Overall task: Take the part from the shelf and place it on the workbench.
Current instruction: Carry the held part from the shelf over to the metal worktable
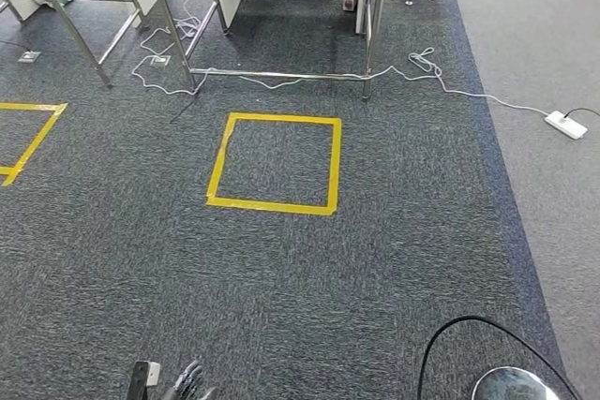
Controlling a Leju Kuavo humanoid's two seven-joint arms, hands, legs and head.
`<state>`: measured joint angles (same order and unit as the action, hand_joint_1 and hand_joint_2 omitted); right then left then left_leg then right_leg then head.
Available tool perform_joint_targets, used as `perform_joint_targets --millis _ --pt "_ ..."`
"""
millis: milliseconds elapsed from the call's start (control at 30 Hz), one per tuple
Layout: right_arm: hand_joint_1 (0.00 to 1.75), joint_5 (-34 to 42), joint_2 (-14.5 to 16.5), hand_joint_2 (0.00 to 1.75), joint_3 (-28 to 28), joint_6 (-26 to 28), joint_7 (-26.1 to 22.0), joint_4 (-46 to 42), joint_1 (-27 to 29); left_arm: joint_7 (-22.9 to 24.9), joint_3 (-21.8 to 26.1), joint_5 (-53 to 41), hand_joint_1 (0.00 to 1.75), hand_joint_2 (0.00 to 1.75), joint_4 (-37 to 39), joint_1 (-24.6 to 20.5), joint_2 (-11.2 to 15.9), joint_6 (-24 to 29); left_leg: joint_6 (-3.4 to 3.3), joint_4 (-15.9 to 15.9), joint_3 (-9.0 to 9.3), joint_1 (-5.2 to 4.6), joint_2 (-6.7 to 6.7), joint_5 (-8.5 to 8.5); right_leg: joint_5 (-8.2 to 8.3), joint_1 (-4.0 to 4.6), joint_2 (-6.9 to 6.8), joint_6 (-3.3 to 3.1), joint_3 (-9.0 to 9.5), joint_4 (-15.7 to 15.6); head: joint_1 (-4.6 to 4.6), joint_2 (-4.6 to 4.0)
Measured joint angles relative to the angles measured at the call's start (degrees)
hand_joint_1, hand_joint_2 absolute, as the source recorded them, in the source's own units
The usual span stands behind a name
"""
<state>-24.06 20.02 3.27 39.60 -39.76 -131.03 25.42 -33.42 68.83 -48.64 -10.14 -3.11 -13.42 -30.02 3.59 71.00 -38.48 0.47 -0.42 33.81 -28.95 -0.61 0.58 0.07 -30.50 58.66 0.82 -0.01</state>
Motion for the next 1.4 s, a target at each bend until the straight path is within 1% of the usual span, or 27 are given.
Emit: perform_joint_targets --millis 33,67,133,167,200,267,333,367,433,467,500,567,600,633,733,767,833,900,967,1033,1067,1100,1167,1200,1267,1333,1400 --pt "1.75 0.01 0.00 1.75 0.01 0.00 0.00 0.00 0.01 0.00 0.00 -0.04 0.00 1.75 0.00 0.14 0.01 0.00 0.03 2.23 -2.23 0.00 0.00 -0.44 -0.68 -0.01 0.05 0.01 0.75 0.00 0.01 -0.01" --pt "1.75 0.01 0.00 1.75 0.01 0.00 0.01 0.00 0.02 0.00 0.00 -0.08 0.00 1.75 0.00 0.25 0.02 0.01 -0.01 2.35 -3.45 0.00 0.00 -2.23 -1.45 -0.02 0.14 0.10 1.67 -0.01 0.02 0.00" --pt "1.75 0.02 0.00 1.75 0.01 0.00 0.00 0.00 0.03 0.00 0.00 -0.16 0.00 1.75 0.00 0.42 0.02 0.03 -0.32 -3.58 -2.90 -0.03 0.01 -8.87 -3.27 -0.09 0.32 0.41 3.88 -0.05 0.09 -0.01" --pt "1.75 0.03 0.00 1.75 0.02 0.00 0.00 0.01 0.02 0.00 0.00 -0.16 0.00 1.75 0.00 0.50 0.03 0.04 -0.61 -6.91 -2.00 -0.16 0.03 -11.38 -4.24 -0.05 0.39 0.69 4.84 -0.09 0.09 -0.01" --pt "1.75 0.04 0.00 1.75 0.02 0.00 -0.01 0.00 0.03 0.00 0.00 -0.16 0.00 1.75 0.00 0.57 0.03 0.05 -0.97 -9.74 -1.03 -0.28 0.05 -12.62 -5.07 -0.04 0.51 1.01 5.59 -0.19 0.13 0.00" --pt "1.75 0.08 0.00 1.75 0.02 0.00 -0.02 -0.02 0.05 0.04 0.00 -0.22 0.00 1.75 0.00 0.65 0.03 0.07 -1.74 -11.55 0.12 -0.56 0.11 -11.59 -5.81 0.00 0.72 1.79 6.82 -0.87 0.03 0.00" --pt "1.75 0.09 0.00 1.75 0.04 0.00 -0.02 -0.05 0.06 0.09 0.00 -0.26 0.00 1.75 0.00 0.56 0.02 0.08 -2.51 -12.43 1.49 -0.41 0.06 -10.27 -4.65 0.00 0.75 2.58 7.07 0.46 -0.06 0.00" --pt "1.75 0.10 0.00 1.75 0.05 0.00 -0.01 -0.05 0.05 0.08 0.00 -0.26 0.00 1.75 0.00 0.51 0.02 0.08 -2.90 -12.92 2.50 -0.24 0.02 -9.61 -3.52 0.04 0.59 2.92 5.99 3.24 -0.15 0.01" --pt "1.75 0.11 0.00 1.75 0.07 0.00 -0.01 -0.07 0.03 0.07 0.00 -0.26 0.00 1.75 0.00 0.54 -0.01 0.08 -3.35 -13.69 4.75 0.07 -0.09 -8.26 -2.65 0.05 0.21 3.31 1.23 10.87 -0.43 0.00" --pt "1.75 0.13 -0.01 1.75 0.07 0.00 -0.01 -0.07 0.04 0.09 0.00 -0.27 0.00 1.75 0.00 0.61 -0.02 0.14 -3.47 -13.89 5.89 0.14 -0.10 -7.57 -3.92 0.02 0.08 3.46 -1.47 14.04 -0.56 0.01" --pt "1.75 0.15 -0.01 1.75 0.06 0.00 -0.02 -0.08 0.05 0.19 0.00 -0.26 0.00 1.75 0.00 0.69 -0.03 0.37 -3.49 -14.05 7.05 0.18 -0.14 -6.87 -6.29 0.00 0.04 3.58 -3.86 15.89 -0.63 0.00" --pt "1.75 0.22 -0.01 1.75 0.05 0.00 -0.02 -0.08 0.06 0.55 0.00 -0.08 0.00 1.75 0.00 0.80 -0.05 1.40 -3.46 -14.26 9.62 0.22 -0.32 -5.28 -11.22 -0.01 0.00 3.65 -7.24 15.89 -0.74 0.00" --pt "1.75 0.26 0.00 1.75 0.05 0.00 -0.02 -0.08 0.08 0.79 0.00 0.05 0.00 1.75 0.00 0.79 -0.06 1.99 -3.39 -14.32 10.93 0.23 -0.45 -4.38 -11.72 0.01 0.00 3.56 -8.14 14.22 -0.79 0.00" --pt "1.75 0.28 0.00 1.75 0.05 0.00 -0.02 -0.08 0.09 0.98 0.00 0.18 0.00 1.75 0.00 0.77 -0.07 2.48 -3.28 -14.34 12.16 0.23 -0.55 -3.44 -9.93 0.02 -0.03 3.41 -8.66 11.66 -0.82 0.00" --pt "1.75 0.26 0.00 1.75 0.02 0.00 -0.01 -0.07 0.21 1.44 0.01 0.45 0.00 1.75 0.00 0.78 -0.07 3.28 -2.52 -14.57 14.66 0.12 -0.75 -1.03 3.67 0.28 -0.29 2.41 -9.09 3.95 -0.88 0.00" --pt "1.75 0.25 0.00 1.75 0.01 0.00 -0.01 -0.08 0.23 1.54 0.02 0.51 0.00 1.75 0.00 0.73 -0.08 3.44 -2.08 -14.78 15.19 0.08 -0.77 -0.75 6.37 0.44 -0.29 1.96 -8.96 2.81 -0.79 0.00" --pt "1.75 0.21 0.00 1.75 -0.02 0.00 0.00 -0.12 0.23 1.68 0.03 0.60 0.00 1.75 0.00 0.47 -0.13 3.60 -1.24 -14.83 15.81 0.11 -0.73 -1.11 6.80 0.55 -0.04 1.09 -7.86 1.78 -0.55 0.00" --pt "1.75 0.16 0.01 1.75 -0.02 0.00 -0.01 -0.15 0.19 1.74 0.02 0.64 0.00 1.75 0.00 0.11 -0.19 3.63 -0.76 -12.12 14.82 0.10 -0.60 -1.19 6.62 0.26 0.05 0.39 -6.54 0.59 -0.45 0.01" --pt "1.75 0.11 0.02 1.75 -0.02 0.00 -0.02 -0.15 0.16 1.77 0.02 0.66 0.00 1.75 0.00 -0.15 -0.17 3.65 -0.33 -6.16 11.12 0.14 -0.50 1.55 6.27 0.03 0.03 -0.07 -5.72 -0.02 -0.28 0.01" --pt "1.75 0.10 0.02 1.75 -0.02 0.00 -0.02 -0.15 0.17 1.81 0.02 0.67 0.00 1.75 0.00 -0.19 -0.14 3.66 0.10 -0.86 6.71 0.27 -0.49 4.51 5.82 -0.06 0.11 -0.11 -5.43 -0.08 -0.21 0.00" --pt "1.75 0.10 0.02 1.75 -0.02 0.00 -0.02 -0.15 0.18 1.83 0.02 0.67 0.00 1.75 0.00 -0.17 -0.13 3.66 0.23 -0.15 5.39 0.34 -0.48 4.33 5.57 -0.13 0.19 0.04 -5.22 -0.06 -0.20 0.01" --pt "1.75 0.11 0.02 1.75 -0.02 0.00 -0.02 -0.15 0.18 1.84 0.02 0.67 0.00 1.75 0.00 -0.16 -0.10 3.67 0.29 -1.20 4.94 0.42 -0.46 2.68 5.31 -0.23 0.27 0.28 -4.88 -0.04 -0.19 0.00" --pt "1.75 0.12 0.02 1.75 -0.02 0.00 -0.02 -0.15 0.17 1.84 0.02 0.67 0.00 1.75 0.01 -0.14 -0.04 3.68 0.57 -7.42 6.32 0.67 -0.40 -3.18 4.71 -0.48 0.32 0.94 -4.06 -0.02 -0.11 0.00" --pt "1.75 0.12 0.02 1.75 -0.02 0.00 -0.02 -0.15 0.16 1.84 0.02 0.67 0.00 1.75 0.02 -0.16 -0.06 3.68 0.58 -10.82 7.21 0.70 -0.34 -4.92 4.46 -0.50 0.33 1.32 -3.72 0.11 0.05 -0.01" --pt "1.75 0.11 0.02 1.75 -0.02 0.00 -0.01 -0.15 0.16 1.91 0.03 0.68 0.00 1.75 0.04 -0.18 -0.11 3.83 -0.10 -14.15 7.94 0.62 -0.27 -6.06 4.08 -0.34 0.33 2.04 -3.65 0.19 0.28 0.00" --pt "1.75 0.04 0.02 1.75 -0.03 0.00 0.01 -0.15 0.18 2.03 0.05 0.76 0.00 1.75 0.04 -0.15 -0.14 4.18 -1.39 -14.30 7.98 0.49 -0.27 -6.10 3.89 -0.31 0.32 2.60 -3.54 -0.05 0.21 0.01" --pt "1.75 -0.12 0.02 1.75 -0.03 0.00 0.01 -0.15 0.18 2.18 0.06 0.88 0.00 1.75 0.04 -0.16 -0.17 4.56 -2.25 -14.38 8.24 0.54 -0.28 -6.40 2.75 -0.42 0.14 3.06 -3.90 1.28 -0.15 -0.01"
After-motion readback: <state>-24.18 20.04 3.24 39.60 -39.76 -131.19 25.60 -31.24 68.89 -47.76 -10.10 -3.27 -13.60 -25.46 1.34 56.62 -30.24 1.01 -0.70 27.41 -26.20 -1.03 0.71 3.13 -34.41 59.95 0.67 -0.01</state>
